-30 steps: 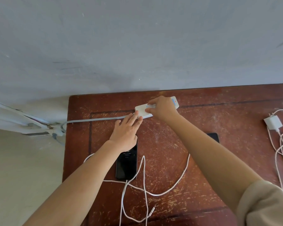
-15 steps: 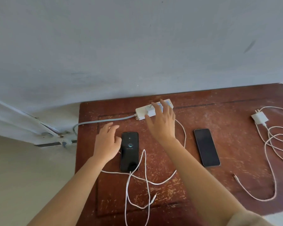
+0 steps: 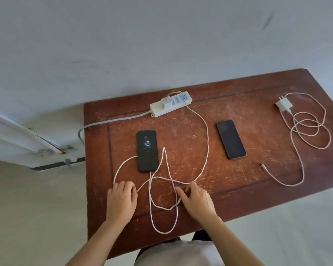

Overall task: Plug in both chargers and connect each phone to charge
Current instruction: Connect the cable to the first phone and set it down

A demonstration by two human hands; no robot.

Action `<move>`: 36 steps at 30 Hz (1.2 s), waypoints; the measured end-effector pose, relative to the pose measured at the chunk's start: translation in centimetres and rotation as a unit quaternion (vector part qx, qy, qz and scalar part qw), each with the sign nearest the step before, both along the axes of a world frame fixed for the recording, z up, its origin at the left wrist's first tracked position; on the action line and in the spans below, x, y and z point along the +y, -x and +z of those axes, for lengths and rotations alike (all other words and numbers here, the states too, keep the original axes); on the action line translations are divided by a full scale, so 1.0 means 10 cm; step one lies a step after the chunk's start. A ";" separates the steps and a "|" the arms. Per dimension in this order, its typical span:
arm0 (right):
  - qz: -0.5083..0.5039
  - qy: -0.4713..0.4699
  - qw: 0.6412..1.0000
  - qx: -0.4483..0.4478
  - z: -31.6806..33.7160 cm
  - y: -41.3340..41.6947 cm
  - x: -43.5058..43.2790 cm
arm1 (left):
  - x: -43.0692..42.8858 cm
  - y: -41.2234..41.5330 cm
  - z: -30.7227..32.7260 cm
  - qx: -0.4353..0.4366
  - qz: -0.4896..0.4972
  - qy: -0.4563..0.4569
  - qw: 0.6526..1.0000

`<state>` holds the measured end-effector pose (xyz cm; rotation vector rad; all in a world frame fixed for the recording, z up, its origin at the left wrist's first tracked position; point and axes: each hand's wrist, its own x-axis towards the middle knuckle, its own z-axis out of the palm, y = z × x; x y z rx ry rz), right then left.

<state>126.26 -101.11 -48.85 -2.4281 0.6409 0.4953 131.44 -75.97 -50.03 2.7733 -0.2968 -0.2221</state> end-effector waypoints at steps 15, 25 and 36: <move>0.008 -0.119 0.991 -0.059 0.14 0.24 -0.18 | -0.33 0.93 0.42 -0.016 0.168 0.098 0.981; -0.222 -0.241 0.926 -0.188 0.36 0.08 -0.71 | -0.69 1.44 0.52 0.105 0.179 0.025 0.978; -0.272 -0.270 0.860 -0.338 0.79 -0.01 -0.81 | -0.69 0.26 0.58 0.066 0.223 0.030 0.972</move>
